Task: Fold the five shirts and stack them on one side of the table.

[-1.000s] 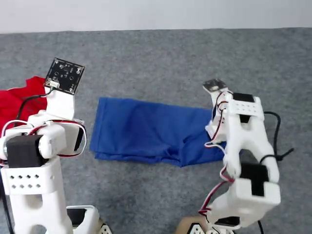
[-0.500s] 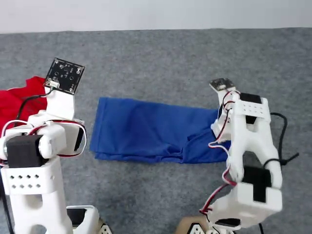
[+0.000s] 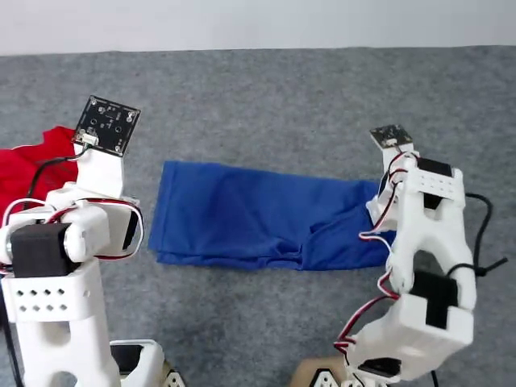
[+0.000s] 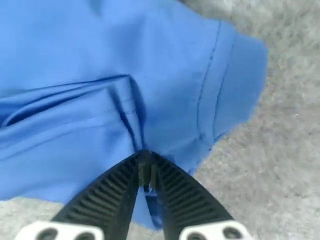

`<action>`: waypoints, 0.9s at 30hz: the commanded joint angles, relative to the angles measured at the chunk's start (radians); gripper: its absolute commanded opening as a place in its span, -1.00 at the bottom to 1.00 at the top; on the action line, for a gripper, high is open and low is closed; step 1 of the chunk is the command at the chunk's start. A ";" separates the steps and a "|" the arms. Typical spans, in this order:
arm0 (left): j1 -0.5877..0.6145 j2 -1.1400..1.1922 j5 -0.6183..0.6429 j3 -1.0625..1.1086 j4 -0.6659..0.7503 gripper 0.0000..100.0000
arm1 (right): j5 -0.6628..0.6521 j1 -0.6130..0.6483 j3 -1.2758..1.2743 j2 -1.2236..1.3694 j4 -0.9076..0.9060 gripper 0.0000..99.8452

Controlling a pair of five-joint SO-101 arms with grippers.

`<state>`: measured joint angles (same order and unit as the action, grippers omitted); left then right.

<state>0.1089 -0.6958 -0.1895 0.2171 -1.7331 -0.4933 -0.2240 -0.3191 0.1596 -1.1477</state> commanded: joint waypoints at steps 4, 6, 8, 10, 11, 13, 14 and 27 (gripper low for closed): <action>0.002 -0.023 0.005 0.001 -0.023 -0.99 | -0.011 -0.033 0.054 0.035 -0.013 -0.98; 0.002 -0.023 0.005 0.001 -0.023 -0.99 | -0.011 -0.050 0.055 0.033 -0.042 -0.98; 0.002 -0.023 0.005 0.002 -0.023 -0.99 | -0.012 -0.070 0.057 0.033 -0.077 -0.98; 0.002 -0.023 0.005 0.002 -0.023 -0.99 | -0.029 -0.081 0.057 0.033 -0.113 -0.98; 0.002 -0.023 0.005 0.002 -0.023 -0.99 | -0.048 -0.082 0.057 0.031 -0.128 -0.98; 0.002 -0.023 0.005 0.002 -0.023 -0.99 | -0.063 -0.082 0.063 0.031 -0.142 -0.98; 0.002 -0.023 0.005 0.002 -0.023 -0.99 | -0.061 -0.084 0.075 0.030 -0.148 -0.98; 0.002 -0.023 0.005 0.002 -0.023 -0.99 | -0.061 -0.085 0.195 0.050 -0.157 -0.98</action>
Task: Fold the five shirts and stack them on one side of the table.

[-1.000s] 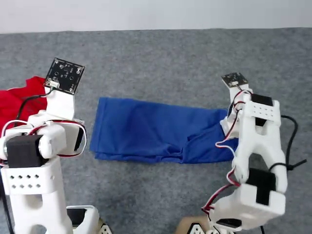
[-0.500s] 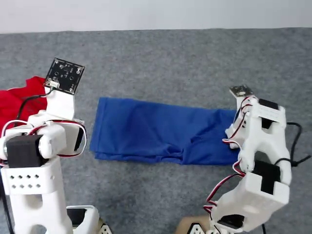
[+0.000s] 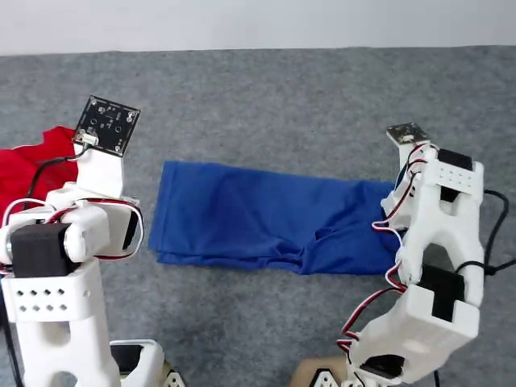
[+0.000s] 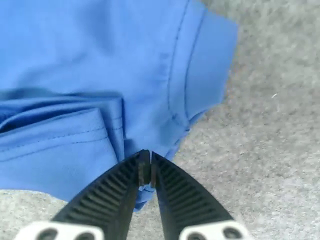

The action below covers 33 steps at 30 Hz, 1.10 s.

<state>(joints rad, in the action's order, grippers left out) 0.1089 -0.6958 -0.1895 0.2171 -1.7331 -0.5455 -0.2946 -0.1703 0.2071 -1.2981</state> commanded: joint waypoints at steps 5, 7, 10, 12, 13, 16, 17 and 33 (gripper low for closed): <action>0.000 -0.018 0.005 0.002 -0.023 -0.99 | -0.009 -0.015 0.054 0.024 -0.027 -0.98; 0.000 -0.017 0.005 0.002 -0.023 -0.99 | -0.008 -0.008 0.068 -0.018 -0.061 -0.98; 0.000 -0.017 0.005 0.002 -0.023 -0.99 | -0.008 0.005 0.074 -0.107 -0.105 -0.98; 0.000 -0.017 0.005 0.002 -0.023 -0.99 | -0.011 0.019 0.069 -0.174 -0.153 -0.98; 0.000 -0.017 0.003 0.002 -0.023 -0.99 | -0.012 0.022 0.069 -0.203 -0.182 -0.98; 0.000 -0.017 0.003 0.002 -0.023 -0.99 | -0.009 0.058 0.068 -0.275 -0.282 -0.98; 0.000 -0.017 0.003 0.002 -0.021 -0.99 | -0.008 0.070 0.068 -0.294 -0.314 -0.98; 0.000 -0.021 0.005 0.004 -0.020 -0.99 | 0.126 0.426 -0.143 -0.217 -0.133 -0.98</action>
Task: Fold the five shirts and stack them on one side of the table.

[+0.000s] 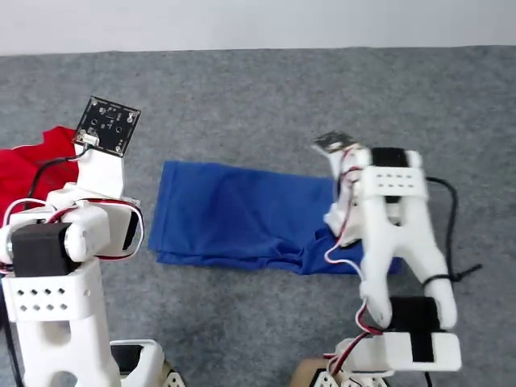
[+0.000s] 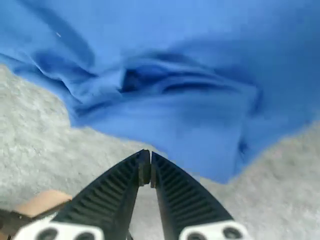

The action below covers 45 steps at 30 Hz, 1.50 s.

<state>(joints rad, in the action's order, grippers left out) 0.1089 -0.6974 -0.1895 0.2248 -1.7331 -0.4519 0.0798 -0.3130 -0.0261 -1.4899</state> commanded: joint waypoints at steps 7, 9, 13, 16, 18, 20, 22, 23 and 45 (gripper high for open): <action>0.006 -0.021 0.005 -0.004 -0.020 -0.99 | 0.035 0.044 0.060 0.220 0.217 -0.98; 0.006 -0.021 0.005 -0.004 -0.020 -0.99 | 0.035 0.021 0.123 0.282 0.225 -0.98; 0.006 -0.021 0.005 -0.004 -0.020 -0.99 | 0.035 -0.018 0.282 0.332 0.150 -0.98; 0.006 -0.021 0.005 -0.004 -0.020 -0.99 | 0.035 -0.012 0.393 0.332 0.024 -0.98; 0.006 -0.021 0.005 -0.004 -0.020 -0.99 | 0.035 -0.008 0.453 0.321 -0.064 -0.98; 0.006 -0.021 0.005 -0.004 -0.020 -0.99 | 0.035 -0.008 0.485 0.294 -0.120 -0.98; 0.006 -0.021 0.005 -0.004 -0.020 -0.99 | 0.037 -0.007 0.486 0.255 -0.160 -0.98; 0.006 -0.021 0.005 -0.004 -0.020 -0.99 | 0.037 0.001 0.486 0.240 -0.182 -0.98; 0.006 -0.023 0.005 -0.005 -0.020 -0.99 | 0.092 0.119 0.204 0.363 0.102 -0.98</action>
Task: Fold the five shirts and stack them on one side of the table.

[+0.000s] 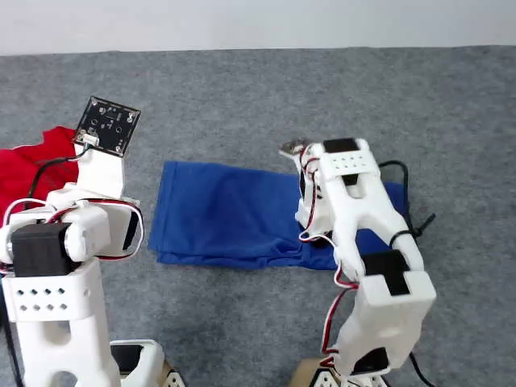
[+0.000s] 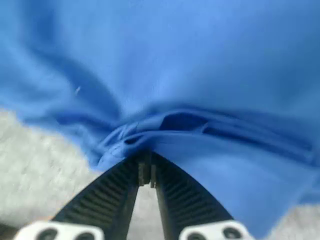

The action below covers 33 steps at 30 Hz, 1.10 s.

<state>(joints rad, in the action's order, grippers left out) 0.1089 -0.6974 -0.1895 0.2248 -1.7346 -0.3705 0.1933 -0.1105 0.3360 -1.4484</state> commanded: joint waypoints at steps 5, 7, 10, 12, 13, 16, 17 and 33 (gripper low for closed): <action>0.006 -0.023 0.005 -0.005 -0.018 -0.99 | 0.011 0.012 0.006 -0.031 0.130 -0.98; 0.006 -0.023 0.005 -0.005 -0.018 -0.99 | 0.011 0.013 0.018 -0.074 0.110 -0.98; 0.006 -0.023 0.005 -0.005 -0.018 -0.99 | 0.011 0.013 0.023 -0.154 0.056 -0.98; 0.006 -0.017 0.005 -0.005 -0.018 -0.99 | 0.011 0.013 0.023 -0.211 0.010 -0.98; 0.006 -0.015 0.005 -0.004 -0.018 -0.99 | 0.011 0.013 0.023 -0.239 -0.013 -0.98; 0.006 -0.014 0.005 -0.002 -0.018 -0.98 | 0.011 0.013 0.023 -0.329 -0.077 -0.98; 0.006 -0.012 0.005 0.004 -0.018 -0.98 | 0.011 0.013 0.023 -0.358 -0.096 -0.98; 0.006 0.413 0.011 0.045 0.103 -0.75 | -0.002 -0.321 0.018 -0.789 -0.346 -0.98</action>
<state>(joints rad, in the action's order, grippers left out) 0.1089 -0.3997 -0.1895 0.3583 -1.6487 -0.3675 -0.0261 -0.1105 -0.3590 -1.7507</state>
